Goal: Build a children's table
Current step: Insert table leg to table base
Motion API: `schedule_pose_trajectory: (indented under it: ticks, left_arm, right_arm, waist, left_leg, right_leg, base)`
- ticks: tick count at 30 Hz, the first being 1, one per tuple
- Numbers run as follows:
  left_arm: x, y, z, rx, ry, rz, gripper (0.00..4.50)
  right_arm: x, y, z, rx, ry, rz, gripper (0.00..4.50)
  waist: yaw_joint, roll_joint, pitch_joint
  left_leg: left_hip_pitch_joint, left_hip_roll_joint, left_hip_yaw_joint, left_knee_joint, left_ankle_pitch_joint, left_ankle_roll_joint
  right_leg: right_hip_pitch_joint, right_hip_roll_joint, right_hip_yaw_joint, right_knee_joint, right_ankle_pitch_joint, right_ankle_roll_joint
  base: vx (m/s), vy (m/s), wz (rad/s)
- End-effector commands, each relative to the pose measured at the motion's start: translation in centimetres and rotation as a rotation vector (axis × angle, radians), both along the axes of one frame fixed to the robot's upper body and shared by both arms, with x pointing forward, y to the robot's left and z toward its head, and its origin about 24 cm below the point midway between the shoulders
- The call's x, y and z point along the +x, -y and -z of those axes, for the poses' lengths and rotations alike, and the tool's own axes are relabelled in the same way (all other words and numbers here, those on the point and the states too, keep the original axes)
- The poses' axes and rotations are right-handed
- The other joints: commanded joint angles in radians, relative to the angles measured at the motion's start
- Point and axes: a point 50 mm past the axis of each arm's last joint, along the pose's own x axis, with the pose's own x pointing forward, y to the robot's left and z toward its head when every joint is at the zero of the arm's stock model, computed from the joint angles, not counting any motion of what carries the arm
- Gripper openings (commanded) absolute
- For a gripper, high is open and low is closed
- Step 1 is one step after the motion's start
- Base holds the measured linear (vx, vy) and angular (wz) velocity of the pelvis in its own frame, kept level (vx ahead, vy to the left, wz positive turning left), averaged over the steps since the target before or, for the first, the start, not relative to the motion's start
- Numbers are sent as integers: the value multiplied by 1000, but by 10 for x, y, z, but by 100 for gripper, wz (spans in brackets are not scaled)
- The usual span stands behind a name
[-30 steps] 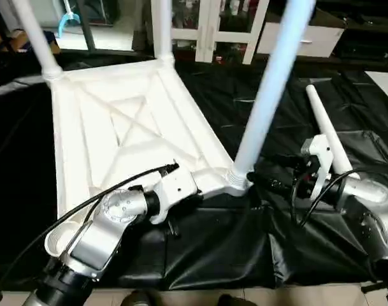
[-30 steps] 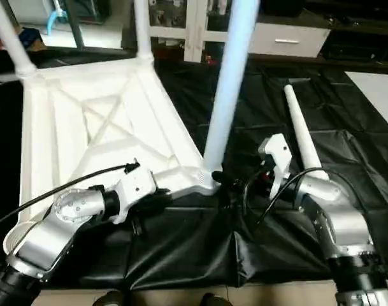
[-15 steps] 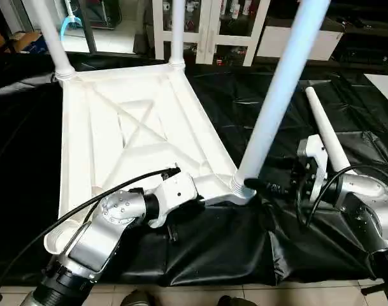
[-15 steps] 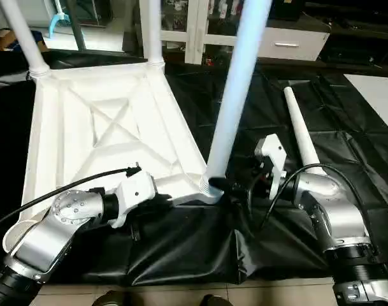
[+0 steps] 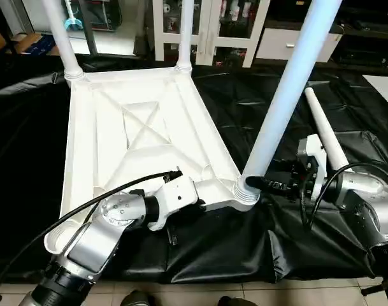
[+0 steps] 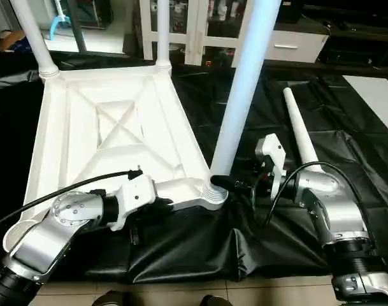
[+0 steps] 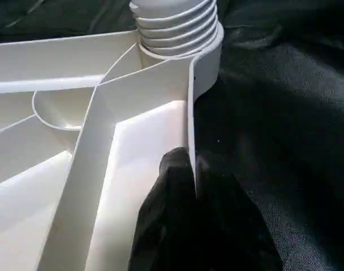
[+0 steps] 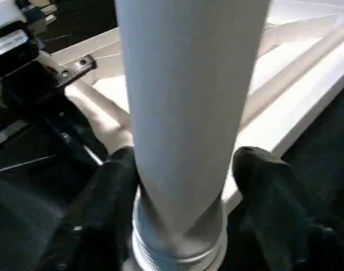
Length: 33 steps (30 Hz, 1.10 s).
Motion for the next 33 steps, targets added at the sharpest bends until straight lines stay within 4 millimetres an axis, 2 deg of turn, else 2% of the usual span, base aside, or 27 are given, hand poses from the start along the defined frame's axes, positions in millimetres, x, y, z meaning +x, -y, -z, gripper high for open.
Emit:
schedule_pose_trajectory:
  ticks: [1,3,4,5,8,15,17,21,22,23,25,27,32,33]
  left_arm:
    - [-9,18,-13,-67,43,133,0]
    - [-9,18,-12,-62,41,145,0]
    - [-9,18,-12,-60,40,153,0]
    - [-9,19,-12,-59,40,159,0]
    - [-10,21,-12,-57,39,171,0]
    - [-9,23,-13,-56,44,180,0]
    - [-9,24,-13,-56,46,180,0]
    - [-8,24,-13,-58,49,179,0]
    - [-8,24,-13,-58,49,179,0]
    - [-8,24,-13,-57,49,179,0]
    - [-8,24,-13,-53,49,179,0]
    - [-8,24,-13,-52,49,179,0]
    - [-8,22,-13,-48,49,177,0]
    - [-8,22,-13,-47,49,177,0]
  right_arm:
    - [1,3,0,-28,0,-4,229]
    - [0,3,2,-26,-7,-10,224]
    - [0,2,2,-27,-9,-16,216]
    - [0,2,3,-28,-10,-21,216]
    - [1,0,3,-26,-11,-29,193]
    - [2,-4,5,-25,-18,-38,190]
    - [2,-5,5,-13,-30,-36,244]
    - [3,-7,5,-14,-25,-36,270]
    - [3,-8,6,-24,-17,-31,298]
    - [4,-9,7,-37,-8,-30,298]
    - [4,-9,7,-39,-10,-32,298]
    - [4,-9,7,-39,-10,-31,298]
    - [5,-8,6,-26,-13,-29,298]
    - [5,-8,6,-24,-14,-28,283]
  waist:
    - [-4,-16,-75]
    - [-3,-16,-76]
    - [-2,-10,-74]
    - [-4,-13,-74]
    - [-5,-13,-74]
    - [-5,-14,-74]
    - [-6,-14,-74]
    - [-4,-13,-75]
    - [-3,-13,-76]
    - [-1,-10,-75]
    - [2,-11,-75]
    - [2,-11,-75]
    - [1,-12,-75]
    - [1,-13,-76]
  left_leg:
    - [33,18,-6,-66,-254,58]
    - [34,18,-6,-65,-254,58]
    - [34,19,-8,-67,-255,57]
    - [33,18,-7,-67,-260,55]
    - [34,18,-8,-67,-275,49]
    - [33,18,-7,-66,-265,53]
    - [33,18,-8,-67,-270,52]
    - [36,18,-7,-66,-269,50]
    - [36,18,-7,-66,-259,51]
    - [38,19,-6,-66,-260,50]
    - [39,19,-5,-65,-255,52]
    - [34,18,-6,-66,-248,52]
    - [35,18,-7,-66,-262,49]
    - [35,18,-7,-66,-256,50]
  right_leg:
    - [36,-12,7,-55,-301,-194]
    - [36,-12,7,-55,-297,-197]
    - [36,-12,7,-54,-295,-198]
    - [37,-11,6,-54,-297,-197]
    - [36,-12,6,-55,-306,-197]
    - [37,-12,6,-54,-298,-200]
    - [37,-11,6,-54,-303,-199]
    - [35,-12,6,-54,-300,-201]
    - [35,-11,6,-53,-287,-204]
    - [33,-11,6,-54,-286,-205]
    - [33,-10,7,-52,-273,-210]
    - [38,-11,6,-49,-266,-207]
    - [37,-12,6,-52,-291,-198]
    - [37,-12,6,-51,-283,-199]
  base:
    - [0,0,0]
    - [0,0,0]
    - [0,0,0]
    - [0,0,0]
    - [0,0,0]
    - [0,0,0]
    - [0,0,0]
    - [0,0,0]
    - [0,0,0]
    - [0,0,0]
    - [0,0,0]
    - [0,0,0]
    - [0,0,0]
    - [0,0,0]
